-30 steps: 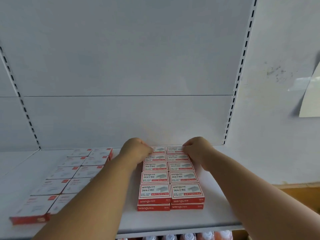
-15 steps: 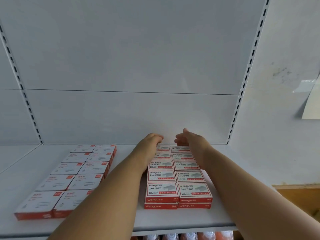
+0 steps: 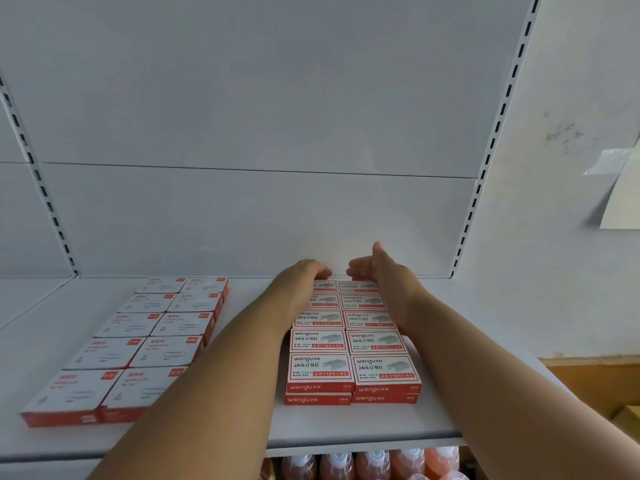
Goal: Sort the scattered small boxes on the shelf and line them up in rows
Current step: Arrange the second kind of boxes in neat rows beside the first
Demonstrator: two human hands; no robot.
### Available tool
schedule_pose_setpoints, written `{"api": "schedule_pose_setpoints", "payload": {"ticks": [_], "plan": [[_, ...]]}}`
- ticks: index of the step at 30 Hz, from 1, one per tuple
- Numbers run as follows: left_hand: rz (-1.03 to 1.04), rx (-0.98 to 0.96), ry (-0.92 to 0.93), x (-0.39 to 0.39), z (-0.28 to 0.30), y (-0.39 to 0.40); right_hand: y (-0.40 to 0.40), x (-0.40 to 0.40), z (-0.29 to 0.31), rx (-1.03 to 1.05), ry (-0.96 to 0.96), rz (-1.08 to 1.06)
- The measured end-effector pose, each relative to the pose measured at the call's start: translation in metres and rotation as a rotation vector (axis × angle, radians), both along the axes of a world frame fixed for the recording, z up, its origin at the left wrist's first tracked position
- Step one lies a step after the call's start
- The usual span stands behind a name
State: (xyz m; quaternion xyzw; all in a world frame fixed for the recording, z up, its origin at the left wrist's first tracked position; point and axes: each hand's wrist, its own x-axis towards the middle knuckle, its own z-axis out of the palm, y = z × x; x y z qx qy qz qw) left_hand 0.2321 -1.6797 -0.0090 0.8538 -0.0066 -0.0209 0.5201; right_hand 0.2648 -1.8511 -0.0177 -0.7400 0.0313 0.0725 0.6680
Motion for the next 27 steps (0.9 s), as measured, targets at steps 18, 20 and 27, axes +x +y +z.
{"api": "schedule_pose_setpoints", "payload": {"ticks": [18,20,27], "plan": [[0.090,0.004,-0.022,0.002,0.003,0.000,0.006,-0.010,0.007,-0.221,-0.098,-0.020],[0.118,-0.071,-0.004,-0.007,0.004,0.004,-0.001,-0.021,0.010,-0.017,0.026,-0.022],[0.097,-0.587,0.273,-0.041,-0.002,0.008,-0.018,-0.047,0.005,0.239,0.214,0.113]]}}
